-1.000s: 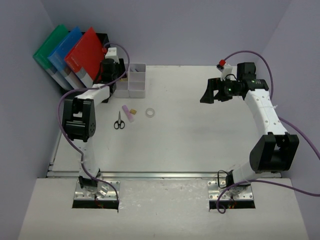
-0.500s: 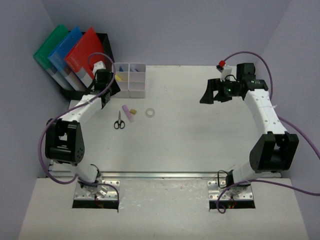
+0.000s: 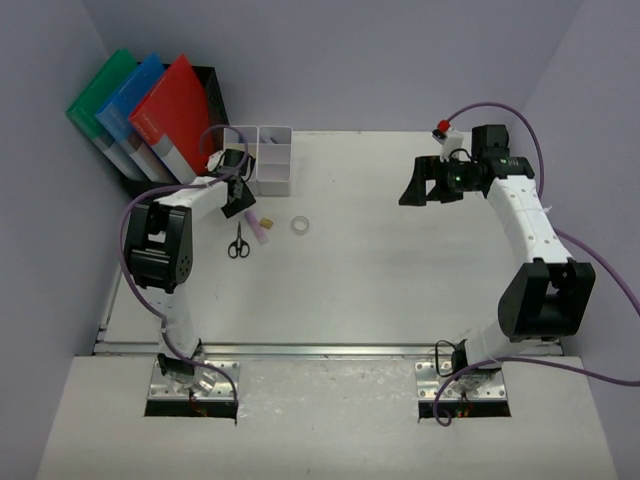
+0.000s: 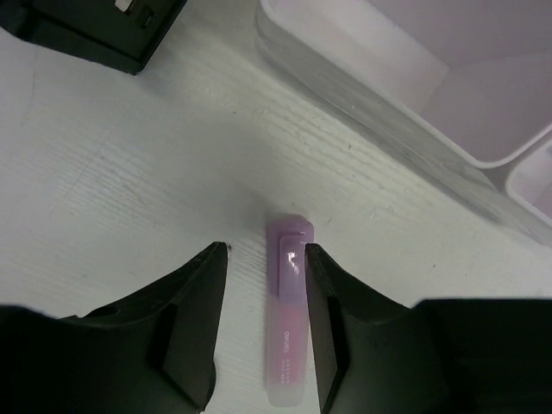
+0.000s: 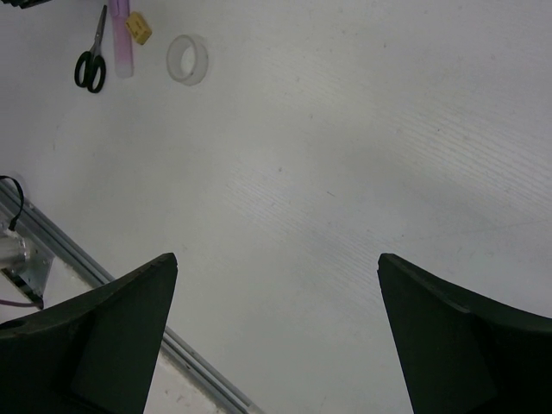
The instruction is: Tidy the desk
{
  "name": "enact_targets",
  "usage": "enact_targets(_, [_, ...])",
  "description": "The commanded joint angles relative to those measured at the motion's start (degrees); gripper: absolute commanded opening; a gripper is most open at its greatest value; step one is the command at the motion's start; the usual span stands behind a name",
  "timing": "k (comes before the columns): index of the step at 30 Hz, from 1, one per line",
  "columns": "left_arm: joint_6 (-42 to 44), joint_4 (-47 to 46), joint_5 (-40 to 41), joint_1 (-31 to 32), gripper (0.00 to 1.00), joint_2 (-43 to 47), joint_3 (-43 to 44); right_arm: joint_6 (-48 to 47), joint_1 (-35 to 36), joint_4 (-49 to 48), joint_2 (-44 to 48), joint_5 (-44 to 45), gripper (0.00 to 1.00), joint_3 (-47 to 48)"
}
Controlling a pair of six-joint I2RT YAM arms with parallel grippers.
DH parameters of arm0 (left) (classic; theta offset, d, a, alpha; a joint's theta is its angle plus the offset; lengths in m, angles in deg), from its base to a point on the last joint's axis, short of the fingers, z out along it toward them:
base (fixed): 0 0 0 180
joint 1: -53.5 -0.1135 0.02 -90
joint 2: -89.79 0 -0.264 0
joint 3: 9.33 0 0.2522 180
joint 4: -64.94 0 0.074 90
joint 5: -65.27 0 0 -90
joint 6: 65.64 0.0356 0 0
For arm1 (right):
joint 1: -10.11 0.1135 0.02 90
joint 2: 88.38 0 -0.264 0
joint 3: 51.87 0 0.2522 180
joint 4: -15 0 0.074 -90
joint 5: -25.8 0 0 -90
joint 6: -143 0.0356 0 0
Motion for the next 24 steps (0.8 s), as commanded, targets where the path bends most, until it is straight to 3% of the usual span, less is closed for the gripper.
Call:
enact_targets(1, [-1.8,0.22,0.39,0.55,0.39,-2.96,3.66,-0.89,-0.19,-1.19,2.88,0.91,0.99,-0.38])
enact_targets(16, [-1.54,-0.62,-2.56,0.72,0.42,-6.0,2.59,-0.94,-0.15,-1.05,2.74,1.12,0.99,-0.24])
enact_targets(24, [-1.5,-0.54,-3.01,0.72,0.19,-1.86,-0.53,-0.94,-0.15,-1.14,2.15,0.36,0.99,0.35])
